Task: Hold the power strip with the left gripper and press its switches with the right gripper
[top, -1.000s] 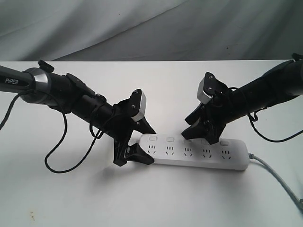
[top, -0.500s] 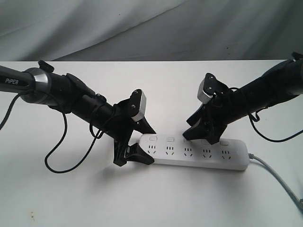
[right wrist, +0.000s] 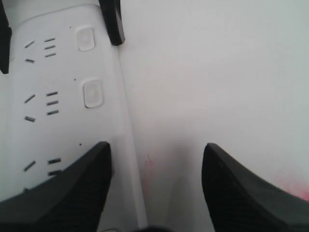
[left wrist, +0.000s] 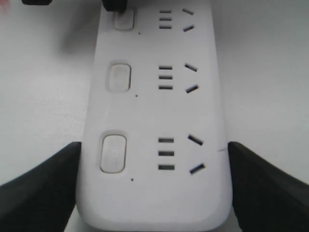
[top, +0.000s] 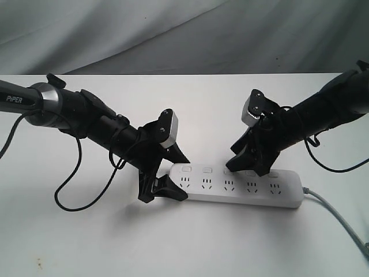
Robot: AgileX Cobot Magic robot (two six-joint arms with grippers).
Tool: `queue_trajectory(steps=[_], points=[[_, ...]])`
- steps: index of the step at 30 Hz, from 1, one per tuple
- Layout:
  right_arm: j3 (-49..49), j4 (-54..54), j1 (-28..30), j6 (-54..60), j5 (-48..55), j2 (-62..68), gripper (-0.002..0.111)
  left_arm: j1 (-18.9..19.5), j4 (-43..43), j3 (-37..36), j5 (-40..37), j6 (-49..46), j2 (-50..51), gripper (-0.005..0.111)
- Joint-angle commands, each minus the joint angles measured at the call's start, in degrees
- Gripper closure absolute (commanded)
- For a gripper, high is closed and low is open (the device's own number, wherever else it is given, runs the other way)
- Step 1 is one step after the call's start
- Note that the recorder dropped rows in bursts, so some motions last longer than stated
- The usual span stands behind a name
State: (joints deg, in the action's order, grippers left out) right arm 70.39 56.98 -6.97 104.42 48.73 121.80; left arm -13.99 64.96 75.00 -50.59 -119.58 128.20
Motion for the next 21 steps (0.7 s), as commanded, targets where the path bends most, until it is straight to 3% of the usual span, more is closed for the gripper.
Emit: queue_trajectory(steps=[1,21], points=[[-0.59,-4.19,-2.21,0.49,-4.18,0.56,0.056,-0.2,0.38,0.46,-0.33,-0.38,0.09,0.107],[-0.59,-8.2,-1.96,-4.71,-5.91,3.67,0.056,-0.2,0.38,0.46,-0.33,-0.38,0.09,0.107]])
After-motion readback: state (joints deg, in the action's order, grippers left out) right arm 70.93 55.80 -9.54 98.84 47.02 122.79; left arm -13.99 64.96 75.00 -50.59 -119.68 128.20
